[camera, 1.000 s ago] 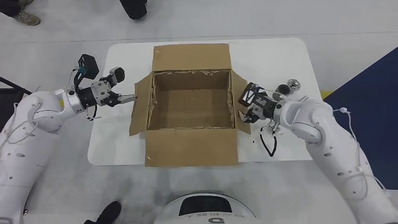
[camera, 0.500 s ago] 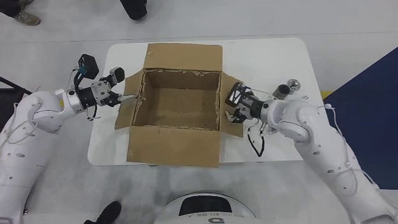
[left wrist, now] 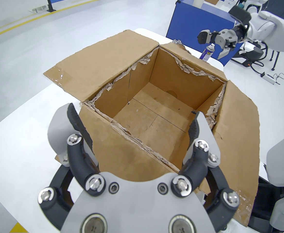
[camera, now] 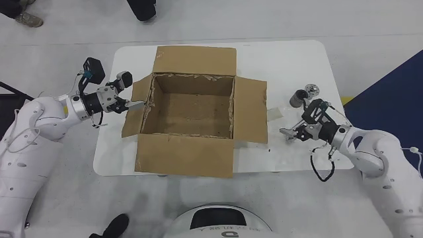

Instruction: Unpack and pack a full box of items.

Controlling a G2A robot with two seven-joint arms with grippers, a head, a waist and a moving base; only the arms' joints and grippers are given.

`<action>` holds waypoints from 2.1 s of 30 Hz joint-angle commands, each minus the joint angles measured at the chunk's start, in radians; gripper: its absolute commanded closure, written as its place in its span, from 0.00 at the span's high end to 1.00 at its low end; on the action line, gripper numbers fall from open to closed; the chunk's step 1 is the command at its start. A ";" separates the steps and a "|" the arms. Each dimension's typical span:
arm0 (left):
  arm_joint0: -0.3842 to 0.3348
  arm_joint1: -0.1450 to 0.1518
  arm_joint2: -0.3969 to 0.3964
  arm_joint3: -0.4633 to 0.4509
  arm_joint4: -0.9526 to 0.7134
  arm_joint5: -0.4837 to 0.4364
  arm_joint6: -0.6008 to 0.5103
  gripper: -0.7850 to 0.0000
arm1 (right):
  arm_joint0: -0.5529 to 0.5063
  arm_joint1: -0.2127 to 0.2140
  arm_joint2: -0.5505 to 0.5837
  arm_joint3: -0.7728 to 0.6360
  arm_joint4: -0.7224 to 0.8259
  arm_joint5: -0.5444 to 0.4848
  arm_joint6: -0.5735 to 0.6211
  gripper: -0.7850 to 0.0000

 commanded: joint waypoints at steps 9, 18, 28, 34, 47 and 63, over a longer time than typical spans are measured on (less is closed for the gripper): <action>0.000 0.000 0.000 0.000 0.000 0.000 0.000 1.00 | 0.000 0.000 0.002 0.001 0.000 -0.003 0.004 1.00; 0.000 0.000 0.000 0.000 0.000 0.000 0.000 1.00 | -0.001 0.000 0.000 -0.001 -0.001 -0.006 0.002 1.00; 0.000 0.000 0.000 0.000 0.000 0.000 0.000 1.00 | -0.080 -0.003 0.011 0.044 -0.023 -0.023 -0.091 1.00; 0.000 0.000 0.000 0.000 0.000 0.000 0.000 1.00 | -0.091 -0.009 -0.023 0.071 -0.039 0.044 -0.061 1.00; 0.000 0.000 0.000 0.000 0.000 0.000 0.000 1.00 | -0.045 -0.022 -0.097 0.152 -0.088 0.161 -0.045 0.87; 0.000 0.000 0.000 0.000 0.000 0.000 0.000 1.00 | -0.069 -0.037 -0.163 0.133 -0.253 0.323 -0.079 0.47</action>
